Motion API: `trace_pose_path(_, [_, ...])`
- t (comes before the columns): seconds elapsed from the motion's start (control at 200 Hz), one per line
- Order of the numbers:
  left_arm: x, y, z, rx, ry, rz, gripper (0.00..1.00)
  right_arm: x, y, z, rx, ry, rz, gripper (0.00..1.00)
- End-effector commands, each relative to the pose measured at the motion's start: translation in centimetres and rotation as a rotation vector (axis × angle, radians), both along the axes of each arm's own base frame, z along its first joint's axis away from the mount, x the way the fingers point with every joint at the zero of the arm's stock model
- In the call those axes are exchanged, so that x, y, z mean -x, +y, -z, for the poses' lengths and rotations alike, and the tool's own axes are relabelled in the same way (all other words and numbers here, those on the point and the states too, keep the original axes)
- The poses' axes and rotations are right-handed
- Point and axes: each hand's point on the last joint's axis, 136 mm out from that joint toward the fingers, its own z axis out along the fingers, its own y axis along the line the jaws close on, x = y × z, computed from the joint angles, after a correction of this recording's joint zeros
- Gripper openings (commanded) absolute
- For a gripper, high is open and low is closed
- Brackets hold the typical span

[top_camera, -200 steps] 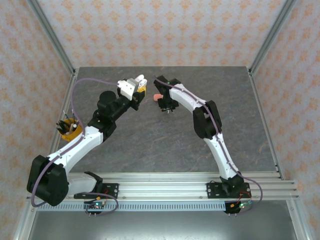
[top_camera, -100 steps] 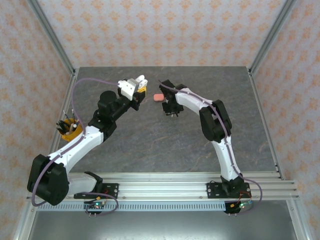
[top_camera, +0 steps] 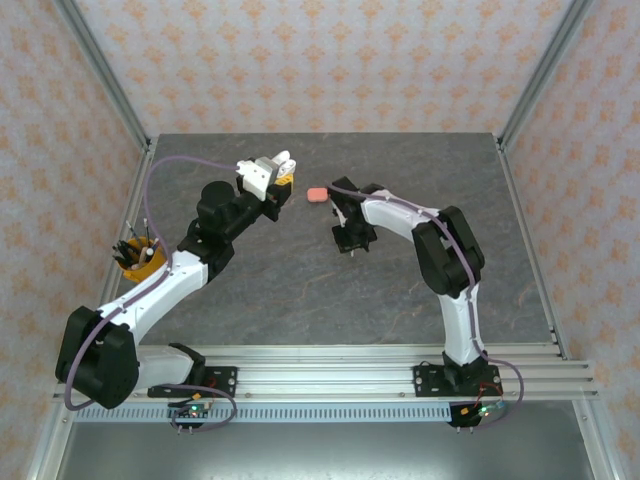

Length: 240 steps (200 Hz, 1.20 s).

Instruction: Insert the wireless bluetooth earbuds into the charging case

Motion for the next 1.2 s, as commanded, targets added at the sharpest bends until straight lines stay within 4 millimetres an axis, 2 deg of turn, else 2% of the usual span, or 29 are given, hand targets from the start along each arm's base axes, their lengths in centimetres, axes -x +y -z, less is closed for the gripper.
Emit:
trace_pose_path(0.0, [-0.3, 0.0, -2.5, 0.043, -0.058, 0.009, 0.0, 1.1, -0.5, -0.8, 0.006, -0.001, 0.018, 0.25])
trace_pose_path(0.155, [-0.3, 0.1, -2.5, 0.045, -0.058, 0.009, 0.0, 1.4, -1.2, -0.2, 0.041, 0.013, 0.055, 0.29])
trace_pose_path(0.275, [-0.3, 0.1, -2.6, 0.045, -0.06, 0.007, 0.0, 1.4, -1.5, 0.0, 0.067, 0.018, 0.081, 0.39])
trace_pose_path(0.345, [-0.3, 0.1, -2.6, 0.045, -0.063, 0.007, 0.0, 1.3, -1.7, 0.0, 0.077, 0.02, 0.093, 0.41])
trace_pose_path(0.986, [-0.3, 0.2, -2.8, 0.041, -0.067, 0.005, 0.0, 0.6, -1.0, 0.4, 0.083, 0.024, 0.098, 0.4])
trace_pose_path(1.196, [-0.2, 0.2, -2.8, 0.043, -0.066, 0.004, 0.0, 0.6, -1.0, 0.3, 0.083, 0.026, 0.095, 0.36])
